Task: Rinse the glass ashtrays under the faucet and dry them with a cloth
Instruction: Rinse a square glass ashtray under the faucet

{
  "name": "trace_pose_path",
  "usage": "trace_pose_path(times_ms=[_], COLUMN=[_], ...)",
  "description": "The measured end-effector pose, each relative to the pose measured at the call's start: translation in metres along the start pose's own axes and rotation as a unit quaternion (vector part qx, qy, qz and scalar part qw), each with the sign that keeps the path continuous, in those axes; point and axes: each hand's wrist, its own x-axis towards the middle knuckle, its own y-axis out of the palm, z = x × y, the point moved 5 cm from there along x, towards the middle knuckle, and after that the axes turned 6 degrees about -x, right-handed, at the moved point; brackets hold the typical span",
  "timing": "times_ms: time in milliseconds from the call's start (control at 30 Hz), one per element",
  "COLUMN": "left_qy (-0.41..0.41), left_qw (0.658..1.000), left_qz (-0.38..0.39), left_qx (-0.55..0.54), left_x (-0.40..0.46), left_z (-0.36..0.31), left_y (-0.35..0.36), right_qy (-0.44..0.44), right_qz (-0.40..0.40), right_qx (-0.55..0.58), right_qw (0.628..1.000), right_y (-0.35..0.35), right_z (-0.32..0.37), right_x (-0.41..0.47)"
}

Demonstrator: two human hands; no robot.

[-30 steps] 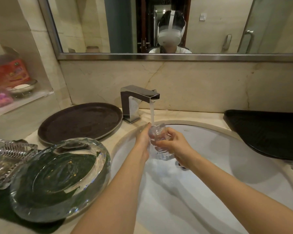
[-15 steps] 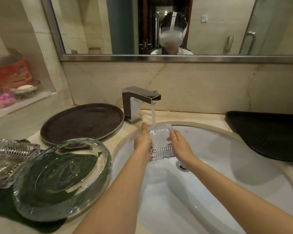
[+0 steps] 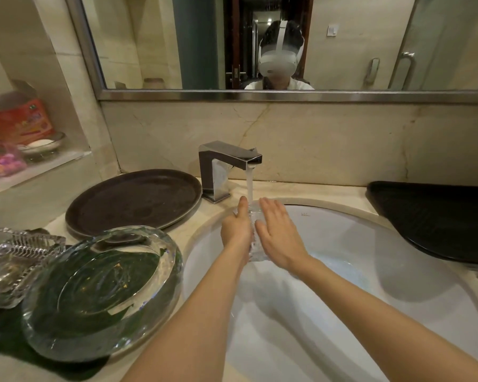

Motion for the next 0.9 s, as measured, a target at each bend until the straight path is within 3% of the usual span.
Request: trace_pose_path(times_ms=[100, 167, 267, 367, 433, 500, 567, 700, 900], left_qy=[0.080, 0.100, 0.106, 0.134, 0.142, 0.112, 0.059, -0.057, -0.165], left_qw=[0.993, 0.987, 0.989, 0.985, 0.986, 0.993, 0.996, 0.996, 0.972], left_qz=[0.000, -0.015, -0.053, -0.052, -0.050, -0.038, -0.032, -0.004, 0.161], left_qx=[0.090, 0.121, 0.091, 0.094, 0.072, 0.005, -0.057, -0.073, 0.046], left_x=[-0.007, -0.005, -0.003, -0.007, -0.009, -0.007, -0.005, 0.000, 0.001], left_z=[-0.006, -0.007, -0.011, -0.013, -0.015, -0.011, -0.007, 0.004, 0.013], left_y=[0.002, -0.001, -0.008, -0.006, -0.005, -0.004, -0.005, -0.007, -0.003], right_qy=[0.051, -0.008, -0.080, 0.004, 0.066, 0.143, 0.180, 0.179, 0.142], right_qz=[-0.016, -0.009, -0.021, -0.007, 0.039, 0.103, 0.147, 0.143, 0.157], right_qx=[0.028, -0.006, 0.051, 0.083, 0.198, 0.368, 0.421, 0.416, 0.391], right_qw=[0.998, 1.000, 0.995, 0.997, 0.977, 0.913, 0.877, 0.880, 0.896], right_y=[-0.003, -0.001, -0.005, -0.004, 0.004, 0.012, 0.014, 0.012, 0.013], right_z=[-0.012, -0.004, -0.001, -0.023, -0.028, -0.027, -0.030, -0.035, -0.049], right_x=[0.000, -0.005, -0.001, 0.012, 0.011, 0.007, 0.006, 0.010, 0.015])
